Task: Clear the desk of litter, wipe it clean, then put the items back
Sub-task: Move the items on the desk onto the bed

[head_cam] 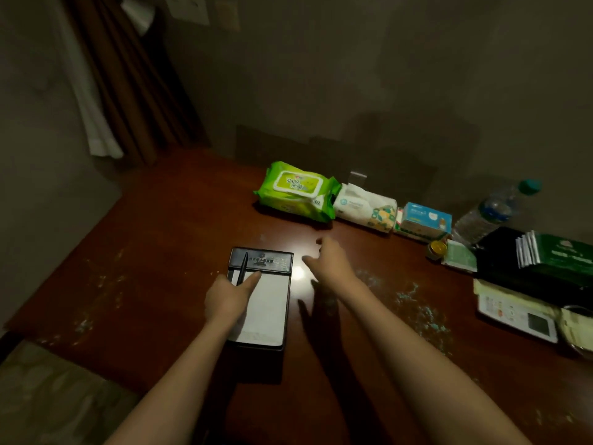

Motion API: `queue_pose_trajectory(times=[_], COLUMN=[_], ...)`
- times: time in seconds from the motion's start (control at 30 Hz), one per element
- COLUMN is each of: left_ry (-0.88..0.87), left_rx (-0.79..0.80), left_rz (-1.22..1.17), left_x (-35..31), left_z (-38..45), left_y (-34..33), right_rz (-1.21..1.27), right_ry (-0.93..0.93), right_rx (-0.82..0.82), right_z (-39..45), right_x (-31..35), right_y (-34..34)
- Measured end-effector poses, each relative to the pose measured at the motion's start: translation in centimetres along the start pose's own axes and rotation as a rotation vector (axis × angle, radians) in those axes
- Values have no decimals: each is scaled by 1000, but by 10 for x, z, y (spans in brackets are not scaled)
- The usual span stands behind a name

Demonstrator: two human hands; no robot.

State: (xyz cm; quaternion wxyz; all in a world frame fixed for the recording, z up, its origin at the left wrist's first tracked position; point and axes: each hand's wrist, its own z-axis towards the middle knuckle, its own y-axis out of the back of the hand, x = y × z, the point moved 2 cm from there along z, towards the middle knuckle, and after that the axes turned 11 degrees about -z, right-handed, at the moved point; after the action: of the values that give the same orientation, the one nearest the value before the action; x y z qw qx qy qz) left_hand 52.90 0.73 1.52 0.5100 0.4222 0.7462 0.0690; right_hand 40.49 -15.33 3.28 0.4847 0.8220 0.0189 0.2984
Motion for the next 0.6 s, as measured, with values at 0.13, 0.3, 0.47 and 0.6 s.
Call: queue_pose_trajectory(times=[0.13,0.3,0.47,0.6], left_ry=[-14,-5,28,35], left_rx=[39,77,124,143], left_rz=[11,-35,-37,-56], left_x=[-16,-30,-31,-29], left_z=[57,114,156,173], left_y=[12,15,24,31], right_rz=[-249,-544,-760,-816], right_ry=[67,134,109,92], right_rx=[-109,-72,63,80], right_z=[66,141,181,200], right_x=[42,74,73,77], right_y=[21,15,-1,0])
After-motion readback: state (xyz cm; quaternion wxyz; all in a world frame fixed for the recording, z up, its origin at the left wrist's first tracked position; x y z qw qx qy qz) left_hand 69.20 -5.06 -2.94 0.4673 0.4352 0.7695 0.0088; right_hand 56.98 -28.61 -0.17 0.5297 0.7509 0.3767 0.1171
